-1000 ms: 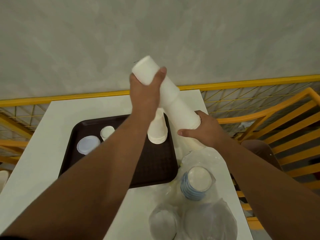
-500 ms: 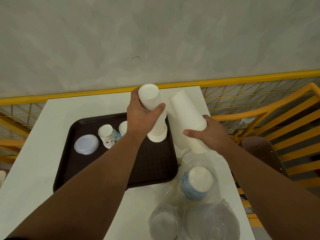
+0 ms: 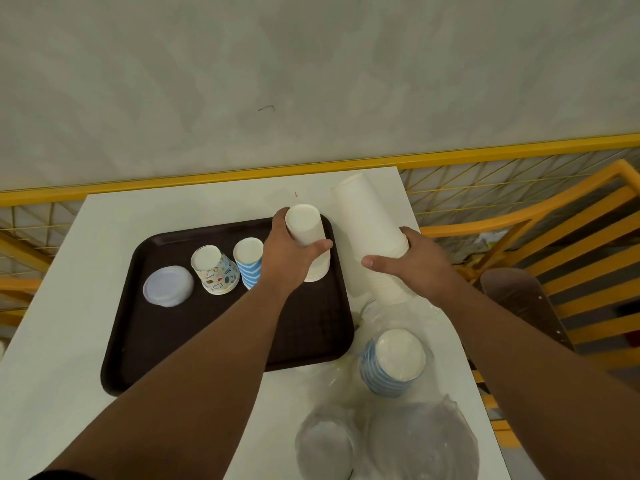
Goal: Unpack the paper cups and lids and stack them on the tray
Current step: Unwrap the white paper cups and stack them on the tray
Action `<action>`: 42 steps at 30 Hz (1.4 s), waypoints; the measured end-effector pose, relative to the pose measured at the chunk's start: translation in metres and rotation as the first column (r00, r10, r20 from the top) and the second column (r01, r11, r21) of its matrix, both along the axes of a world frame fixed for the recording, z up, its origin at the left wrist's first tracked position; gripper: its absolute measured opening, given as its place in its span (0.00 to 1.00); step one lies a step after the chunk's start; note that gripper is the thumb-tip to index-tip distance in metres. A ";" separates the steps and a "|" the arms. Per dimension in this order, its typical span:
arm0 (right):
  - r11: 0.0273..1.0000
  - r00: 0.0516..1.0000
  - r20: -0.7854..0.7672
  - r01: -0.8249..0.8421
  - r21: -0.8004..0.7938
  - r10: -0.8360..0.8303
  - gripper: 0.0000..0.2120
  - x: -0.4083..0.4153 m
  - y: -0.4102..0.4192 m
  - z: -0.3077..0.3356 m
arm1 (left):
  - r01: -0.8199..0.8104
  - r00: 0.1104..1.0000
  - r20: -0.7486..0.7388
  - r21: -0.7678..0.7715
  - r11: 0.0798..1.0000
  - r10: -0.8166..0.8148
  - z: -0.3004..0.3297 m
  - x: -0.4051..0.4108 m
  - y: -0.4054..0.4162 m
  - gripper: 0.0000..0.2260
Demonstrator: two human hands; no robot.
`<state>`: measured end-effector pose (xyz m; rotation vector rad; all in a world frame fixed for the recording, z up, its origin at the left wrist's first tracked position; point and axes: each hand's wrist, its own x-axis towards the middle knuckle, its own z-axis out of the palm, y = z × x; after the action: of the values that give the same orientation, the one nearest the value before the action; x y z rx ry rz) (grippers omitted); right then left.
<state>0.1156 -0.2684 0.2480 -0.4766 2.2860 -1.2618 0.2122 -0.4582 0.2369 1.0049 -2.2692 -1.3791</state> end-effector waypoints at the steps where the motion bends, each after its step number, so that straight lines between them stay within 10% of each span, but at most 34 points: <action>1: 1.000 1.000 0.016 0.000 -0.013 0.000 0.37 0.001 0.000 0.002 | -0.011 1.000 -0.003 0.015 1.000 0.011 0.004 0.000 -0.001 0.44; 7: 0.982 0.980 0.165 -0.082 -0.171 0.111 0.38 -0.002 -0.003 0.015 | -0.200 0.861 -0.448 0.135 0.970 0.240 0.057 -0.004 0.023 0.27; 15: 0.965 0.968 0.102 -0.213 -0.151 0.230 0.35 0.005 -0.019 0.033 | 0.116 0.927 -0.359 0.540 0.834 0.104 0.079 -0.019 0.042 0.21; 22: 0.991 0.984 -0.123 -0.126 0.037 0.130 0.35 0.004 -0.014 0.024 | -0.021 0.876 -0.428 0.425 0.905 0.221 0.102 -0.028 0.019 0.26; 28: 0.993 0.994 -0.086 -0.054 0.105 0.063 0.36 0.002 -0.003 0.014 | -0.112 0.869 -0.484 0.012 0.994 0.104 0.110 -0.019 -0.005 0.29; 42: 0.999 1.000 0.013 0.027 0.025 -0.027 0.36 0.005 0.011 -0.012 | -0.050 0.996 -0.075 -0.045 0.998 0.047 0.006 -0.006 -0.003 0.32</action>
<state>0.1210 -0.2572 0.2360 -0.4282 2.3018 -1.2438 0.2060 -0.4609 0.2431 0.9714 -2.1988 -1.3154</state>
